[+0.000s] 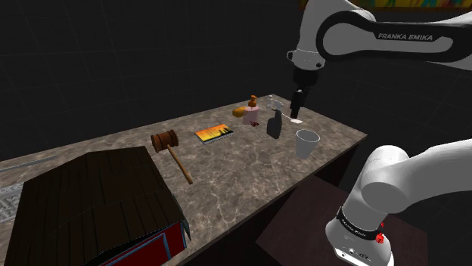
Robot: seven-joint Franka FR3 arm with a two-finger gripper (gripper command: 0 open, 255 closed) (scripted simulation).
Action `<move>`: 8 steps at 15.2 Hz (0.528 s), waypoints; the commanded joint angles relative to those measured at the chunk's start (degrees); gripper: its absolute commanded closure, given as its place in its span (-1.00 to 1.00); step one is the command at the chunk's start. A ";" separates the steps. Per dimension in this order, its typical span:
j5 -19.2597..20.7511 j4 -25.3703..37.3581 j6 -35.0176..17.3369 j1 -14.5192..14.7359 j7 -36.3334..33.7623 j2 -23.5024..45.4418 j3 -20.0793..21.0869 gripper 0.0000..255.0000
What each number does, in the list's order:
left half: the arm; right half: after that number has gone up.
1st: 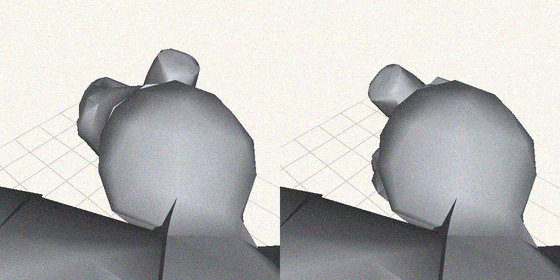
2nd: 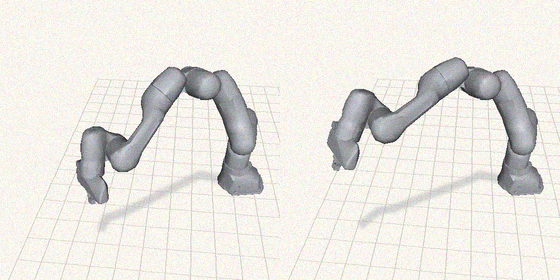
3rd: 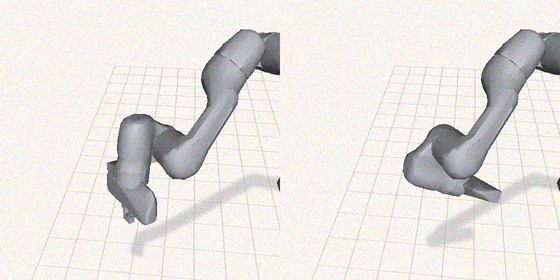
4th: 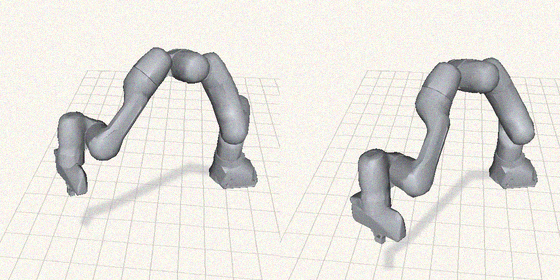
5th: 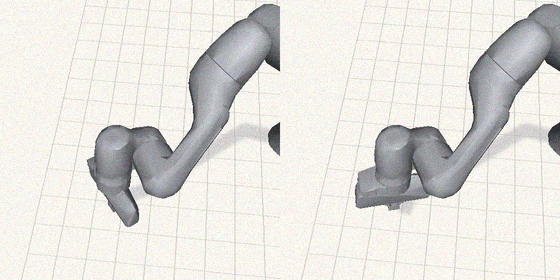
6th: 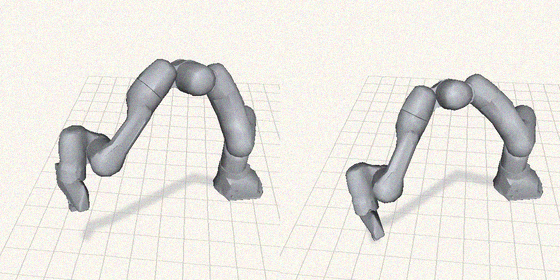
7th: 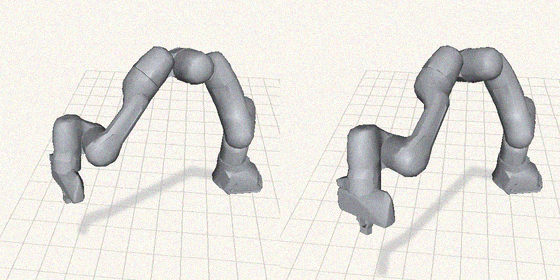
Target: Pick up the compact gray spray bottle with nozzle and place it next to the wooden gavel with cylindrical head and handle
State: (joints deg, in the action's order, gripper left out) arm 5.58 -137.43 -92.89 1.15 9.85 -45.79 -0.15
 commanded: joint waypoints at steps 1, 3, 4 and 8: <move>0.00 0.00 0.00 0.00 0.00 0.00 0.00 -1.00; 0.92 0.79 -2.45 -1.02 0.89 3.02 -1.84 -1.00; 1.32 1.28 -3.64 -1.51 1.34 4.59 -2.75 -1.00; 2.46 3.86 -8.10 -3.21 3.13 11.20 -6.35 -1.00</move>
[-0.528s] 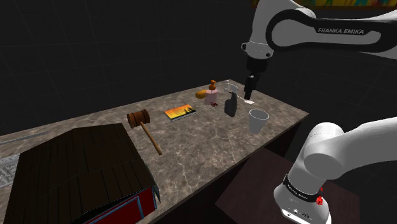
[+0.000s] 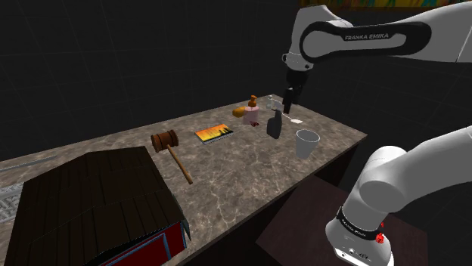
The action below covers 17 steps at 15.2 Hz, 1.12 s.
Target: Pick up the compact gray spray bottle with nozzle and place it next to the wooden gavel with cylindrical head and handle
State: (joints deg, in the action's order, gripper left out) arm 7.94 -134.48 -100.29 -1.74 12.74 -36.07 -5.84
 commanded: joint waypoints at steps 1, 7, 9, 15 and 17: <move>0.27 1.71 -1.73 -0.69 0.70 3.20 -1.55 -1.00; 0.00 7.74 -7.08 -2.56 3.80 14.03 -6.74 -1.00; -0.62 10.21 -8.51 -3.07 4.99 17.81 -8.42 -1.00; -4.25 19.03 -11.52 -4.79 9.20 29.68 -13.05 -1.00; -6.04 22.46 -12.04 -5.58 10.77 33.83 -14.35 -1.00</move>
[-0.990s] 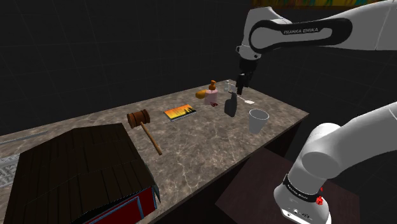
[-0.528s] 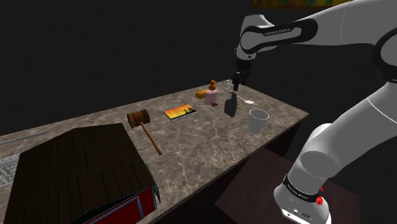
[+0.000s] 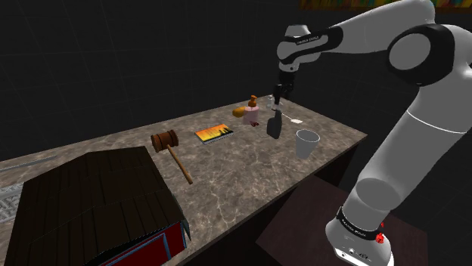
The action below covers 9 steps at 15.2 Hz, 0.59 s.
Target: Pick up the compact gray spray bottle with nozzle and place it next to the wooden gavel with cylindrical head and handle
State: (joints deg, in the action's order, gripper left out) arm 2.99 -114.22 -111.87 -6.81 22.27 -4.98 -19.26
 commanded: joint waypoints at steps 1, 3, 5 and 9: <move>-2.08 4.03 -0.61 -0.98 2.05 4.86 -1.51 -1.00; -4.20 7.88 -0.70 -2.09 3.65 9.16 -2.51 -1.00; -6.45 12.05 -0.49 -3.45 5.19 13.56 -3.29 -1.00; -9.97 18.37 -0.28 -6.03 7.29 20.46 -3.90 -1.00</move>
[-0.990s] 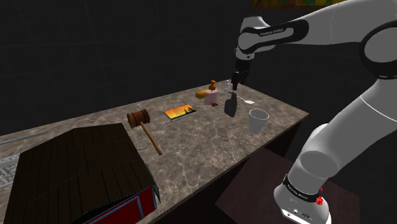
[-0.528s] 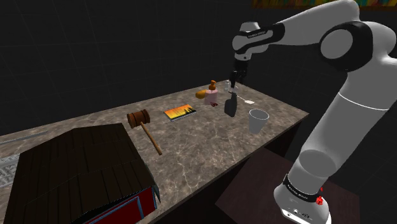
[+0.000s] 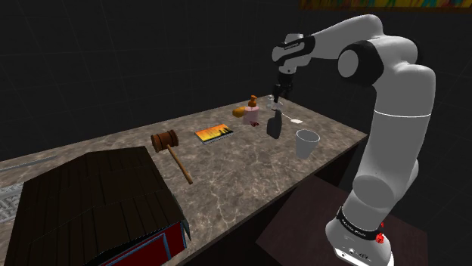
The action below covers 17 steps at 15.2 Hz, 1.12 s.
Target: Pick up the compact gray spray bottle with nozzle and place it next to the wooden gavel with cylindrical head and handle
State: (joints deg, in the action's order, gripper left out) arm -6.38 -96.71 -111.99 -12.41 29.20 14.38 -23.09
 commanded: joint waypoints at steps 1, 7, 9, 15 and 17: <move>-0.70 0.34 -0.86 -0.46 0.42 1.30 -0.02 -1.00; -1.39 -2.28 -4.66 -0.56 0.88 2.60 0.22 -1.00; -1.38 -2.28 -4.66 -0.56 0.88 2.60 0.22 -1.00; -1.39 -2.26 -4.64 -0.56 0.88 2.61 0.22 -1.00; -1.39 -2.26 -4.64 -0.56 0.88 2.61 0.22 1.00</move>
State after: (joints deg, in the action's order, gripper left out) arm -7.76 -98.97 -116.63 -12.97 30.07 16.98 -22.86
